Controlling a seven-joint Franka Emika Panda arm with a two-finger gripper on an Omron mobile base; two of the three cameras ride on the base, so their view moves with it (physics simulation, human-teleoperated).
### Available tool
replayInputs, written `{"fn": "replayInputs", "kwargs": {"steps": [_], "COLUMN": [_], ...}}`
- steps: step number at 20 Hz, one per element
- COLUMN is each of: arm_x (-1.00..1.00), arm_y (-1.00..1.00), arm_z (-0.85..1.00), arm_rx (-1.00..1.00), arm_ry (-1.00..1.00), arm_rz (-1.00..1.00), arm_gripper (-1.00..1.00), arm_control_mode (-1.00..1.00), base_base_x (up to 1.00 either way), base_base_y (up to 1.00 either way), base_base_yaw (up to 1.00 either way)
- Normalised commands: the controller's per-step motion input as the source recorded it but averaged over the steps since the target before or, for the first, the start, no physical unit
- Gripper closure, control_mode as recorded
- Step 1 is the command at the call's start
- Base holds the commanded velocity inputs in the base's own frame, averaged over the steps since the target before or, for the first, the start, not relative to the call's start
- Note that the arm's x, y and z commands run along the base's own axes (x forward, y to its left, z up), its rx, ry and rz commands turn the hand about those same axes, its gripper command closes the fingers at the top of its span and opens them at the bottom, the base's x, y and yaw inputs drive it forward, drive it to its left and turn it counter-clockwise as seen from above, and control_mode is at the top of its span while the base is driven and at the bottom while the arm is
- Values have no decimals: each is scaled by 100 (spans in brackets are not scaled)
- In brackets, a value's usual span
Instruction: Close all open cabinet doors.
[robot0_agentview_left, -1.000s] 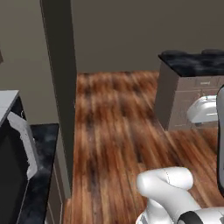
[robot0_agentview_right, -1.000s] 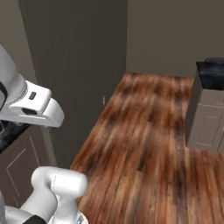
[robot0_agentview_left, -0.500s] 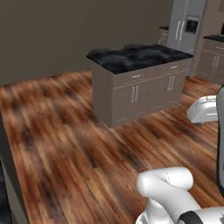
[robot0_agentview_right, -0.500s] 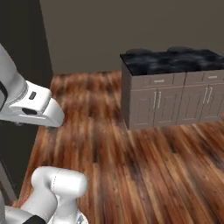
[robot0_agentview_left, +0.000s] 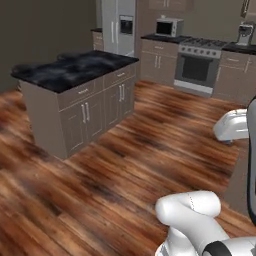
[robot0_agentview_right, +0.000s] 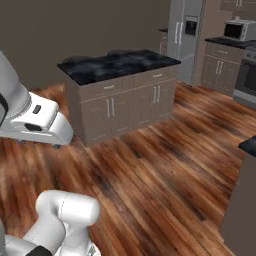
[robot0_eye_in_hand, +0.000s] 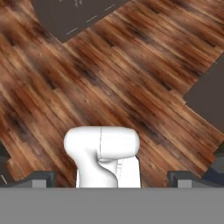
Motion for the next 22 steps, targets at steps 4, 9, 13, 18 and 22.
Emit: {"fn": "replayInputs", "kwargs": {"steps": [4, 9, 13, 18, 22], "arm_x": [0, 0, 0, 0, 0], "arm_y": [0, 0, 0, 0, 0], "arm_z": [0, 0, 0, 0, 0], "arm_rx": [0, 0, 0, 0, 0], "arm_ry": [0, 0, 0, 0, 0], "arm_rz": [0, 0, 0, 0, 0], "arm_gripper": [-100, -100, -100, -100, -100], "arm_control_mode": [100, 100, 100, 100, 100], "base_base_x": [20, 17, 18, 17, 24], "base_base_y": [0, 0, 0, 0, 11], "base_base_yaw": [-57, -55, -54, -48, -27]}}
